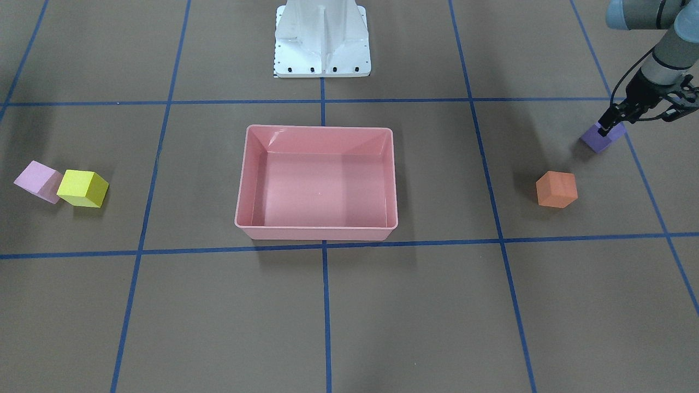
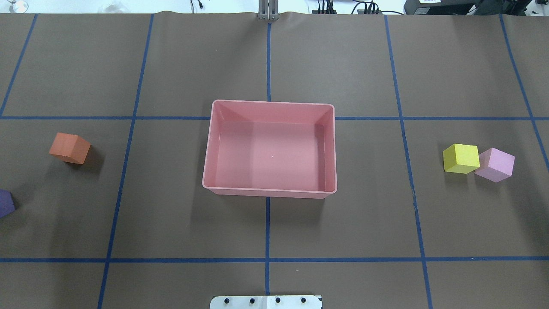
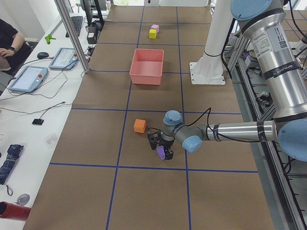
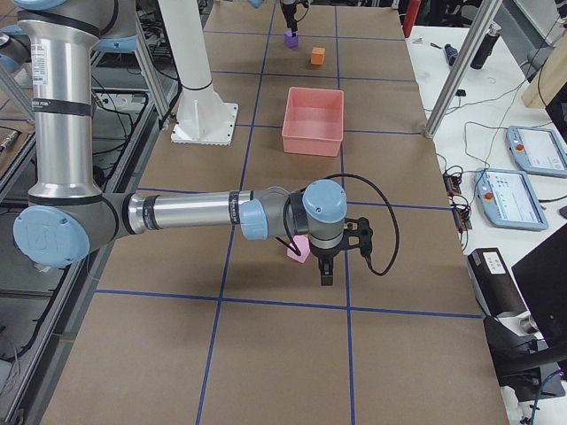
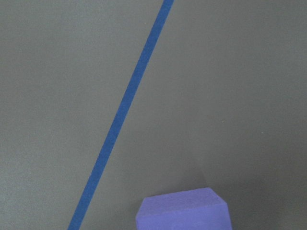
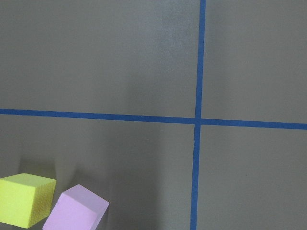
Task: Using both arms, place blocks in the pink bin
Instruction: 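Lower the left gripper onto the purple cube and close it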
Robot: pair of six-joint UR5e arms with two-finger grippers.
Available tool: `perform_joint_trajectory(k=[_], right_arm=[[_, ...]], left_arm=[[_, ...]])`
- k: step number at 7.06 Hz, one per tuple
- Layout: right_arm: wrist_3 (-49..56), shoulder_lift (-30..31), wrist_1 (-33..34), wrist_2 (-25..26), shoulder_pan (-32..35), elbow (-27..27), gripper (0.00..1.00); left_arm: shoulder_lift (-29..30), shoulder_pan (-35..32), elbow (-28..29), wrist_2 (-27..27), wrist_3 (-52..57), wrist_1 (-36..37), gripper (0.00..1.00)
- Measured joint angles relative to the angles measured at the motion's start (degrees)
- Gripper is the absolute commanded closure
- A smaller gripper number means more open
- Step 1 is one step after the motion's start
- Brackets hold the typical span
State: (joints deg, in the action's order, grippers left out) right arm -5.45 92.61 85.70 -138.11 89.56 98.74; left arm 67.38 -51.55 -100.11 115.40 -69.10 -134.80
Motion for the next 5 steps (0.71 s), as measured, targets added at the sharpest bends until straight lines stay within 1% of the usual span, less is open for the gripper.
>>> perform_joint_trajectory(k=[1,2,3,5], right_arm=[[0.00,0.02,0.00,0.02,0.00,-0.03,0.00],[0.01,0.01,-0.01,0.05,0.00,-0.03,0.00],[0.00,-0.02,-0.01,0.09,0.00,-0.04,0.00],[0.00,-0.04,-0.01,0.04,0.00,-0.03,0.00]], left_arm=[[0.82,0.70,0.85,0.02,-0.04,0.03,0.02],[1.60,1.36,1.72,0.06,-0.06,0.05,0.55],[2.00,1.94,2.17,0.21,-0.06,0.04,1.00],[1.97,2.24,1.47,0.71,0.07,0.03,1.00]])
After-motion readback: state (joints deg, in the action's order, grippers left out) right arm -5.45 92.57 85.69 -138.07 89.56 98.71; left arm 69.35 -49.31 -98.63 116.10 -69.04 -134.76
